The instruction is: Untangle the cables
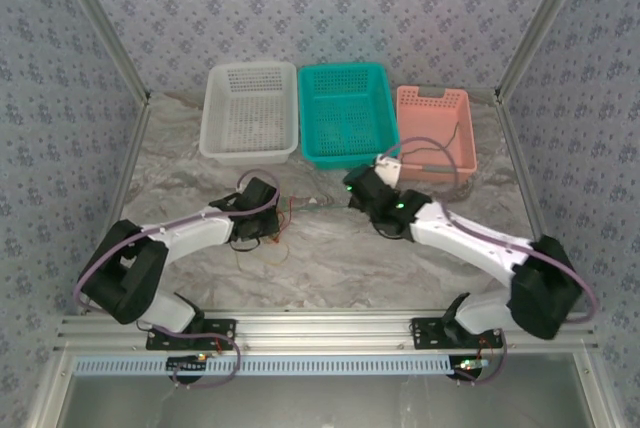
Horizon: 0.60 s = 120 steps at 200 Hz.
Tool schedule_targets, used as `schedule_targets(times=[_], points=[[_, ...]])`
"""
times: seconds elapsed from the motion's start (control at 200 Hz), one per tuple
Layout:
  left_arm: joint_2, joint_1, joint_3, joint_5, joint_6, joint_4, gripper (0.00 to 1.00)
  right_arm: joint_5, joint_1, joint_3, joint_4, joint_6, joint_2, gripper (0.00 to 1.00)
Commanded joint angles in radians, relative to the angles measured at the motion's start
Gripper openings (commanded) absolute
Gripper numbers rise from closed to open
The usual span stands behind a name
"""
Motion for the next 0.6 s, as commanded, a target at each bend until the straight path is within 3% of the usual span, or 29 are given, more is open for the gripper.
schedule_targets(times=[0.0,0.525,0.595], points=[[-0.048,0.018,0.000,-0.085,0.022,-0.077,0.00,0.067,-0.078,-0.013,-0.141,-0.101,-0.129,0.00],[-0.158,0.020,-0.035,-0.064,0.095,-0.115,0.00,-0.041,-0.342,0.084,-0.281,-0.225,-0.331,0.00],[-0.160,0.019,-0.049,-0.037,0.106,-0.084,0.05,-0.093,-0.343,0.092,-0.267,-0.246,-0.323,0.00]])
